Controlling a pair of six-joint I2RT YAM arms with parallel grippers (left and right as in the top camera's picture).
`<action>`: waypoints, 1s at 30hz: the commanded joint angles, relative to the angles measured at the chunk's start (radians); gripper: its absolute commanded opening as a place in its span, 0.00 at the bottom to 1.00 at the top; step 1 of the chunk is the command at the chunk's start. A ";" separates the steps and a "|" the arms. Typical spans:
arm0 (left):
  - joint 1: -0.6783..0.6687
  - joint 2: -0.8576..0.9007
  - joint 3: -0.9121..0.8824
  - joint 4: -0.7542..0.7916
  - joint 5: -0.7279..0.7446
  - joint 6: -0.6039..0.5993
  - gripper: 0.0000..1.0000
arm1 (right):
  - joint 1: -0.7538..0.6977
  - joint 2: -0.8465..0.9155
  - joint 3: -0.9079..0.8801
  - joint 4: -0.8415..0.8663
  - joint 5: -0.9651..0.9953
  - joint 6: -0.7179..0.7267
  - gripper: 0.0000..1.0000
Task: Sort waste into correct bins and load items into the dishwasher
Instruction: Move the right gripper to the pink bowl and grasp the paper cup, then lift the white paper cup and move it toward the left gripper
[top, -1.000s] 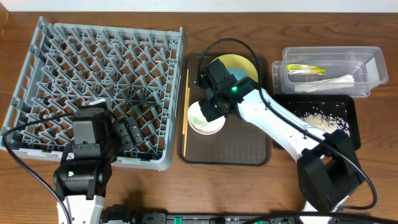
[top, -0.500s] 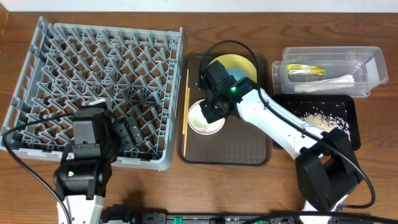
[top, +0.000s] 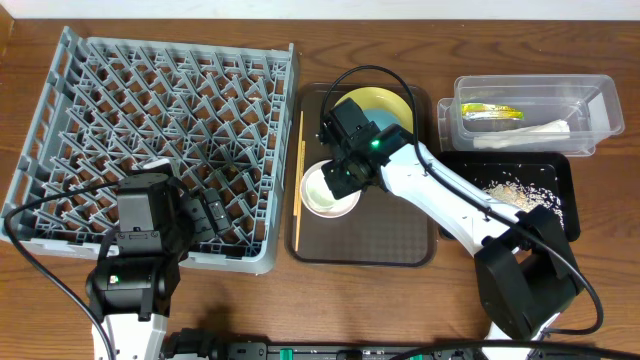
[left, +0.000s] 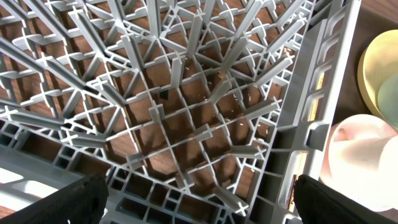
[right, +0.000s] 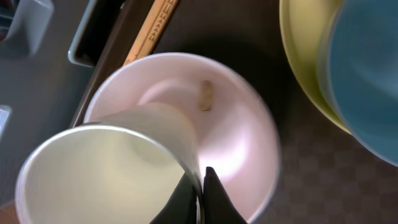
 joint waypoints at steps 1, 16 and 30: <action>-0.004 -0.001 0.018 -0.002 0.003 -0.009 0.98 | 0.008 0.008 -0.009 0.000 0.003 0.006 0.01; -0.004 -0.001 0.018 -0.002 0.003 -0.009 0.98 | -0.092 -0.211 0.068 0.006 -0.036 0.006 0.01; -0.004 -0.001 0.018 -0.002 0.003 -0.009 0.98 | -0.279 -0.302 0.068 -0.048 -0.307 0.006 0.01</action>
